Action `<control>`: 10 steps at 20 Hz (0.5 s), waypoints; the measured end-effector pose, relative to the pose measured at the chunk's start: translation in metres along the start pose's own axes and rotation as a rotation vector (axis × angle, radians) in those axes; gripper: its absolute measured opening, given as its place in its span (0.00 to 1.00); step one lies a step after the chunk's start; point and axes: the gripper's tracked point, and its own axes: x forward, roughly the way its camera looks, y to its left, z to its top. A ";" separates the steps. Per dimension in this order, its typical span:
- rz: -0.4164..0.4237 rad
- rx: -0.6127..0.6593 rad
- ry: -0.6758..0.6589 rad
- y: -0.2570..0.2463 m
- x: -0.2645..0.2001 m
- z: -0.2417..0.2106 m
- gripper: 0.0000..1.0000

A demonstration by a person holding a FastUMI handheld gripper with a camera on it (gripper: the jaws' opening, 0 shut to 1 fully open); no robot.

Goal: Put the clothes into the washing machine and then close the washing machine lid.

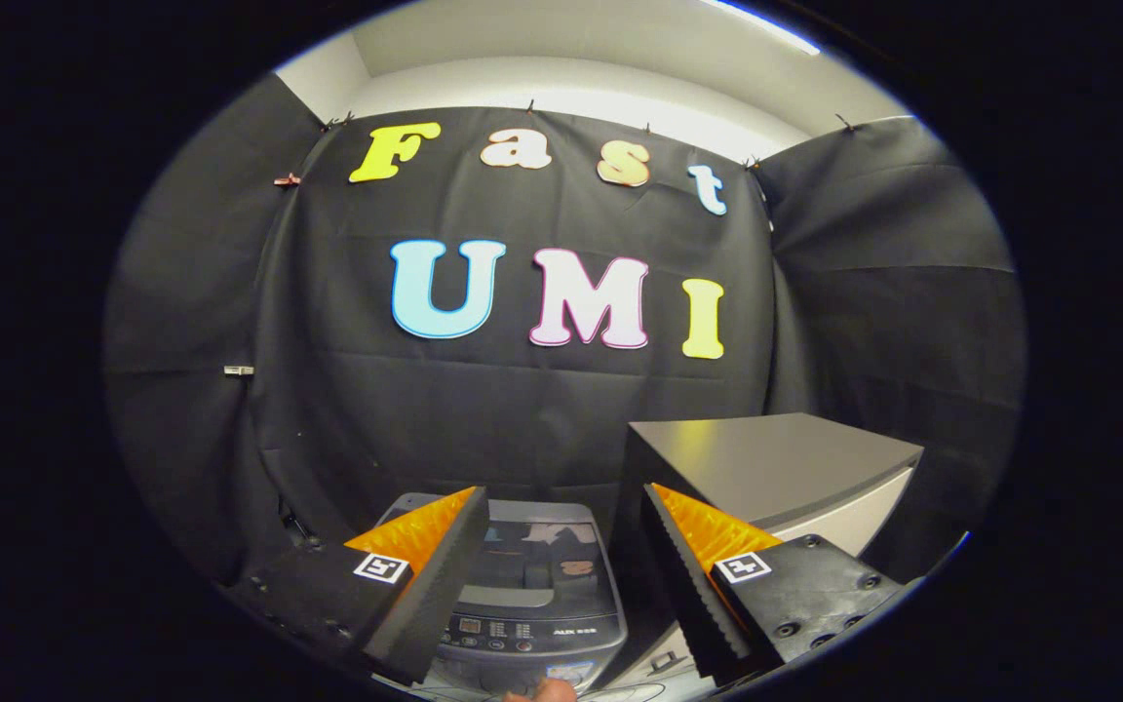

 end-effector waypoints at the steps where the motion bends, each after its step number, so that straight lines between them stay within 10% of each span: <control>1: -0.010 -0.011 -0.008 -0.008 -0.010 0.004 0.98; 10: -0.018 -0.002 -0.041 -0.046 -0.084 0.029 0.98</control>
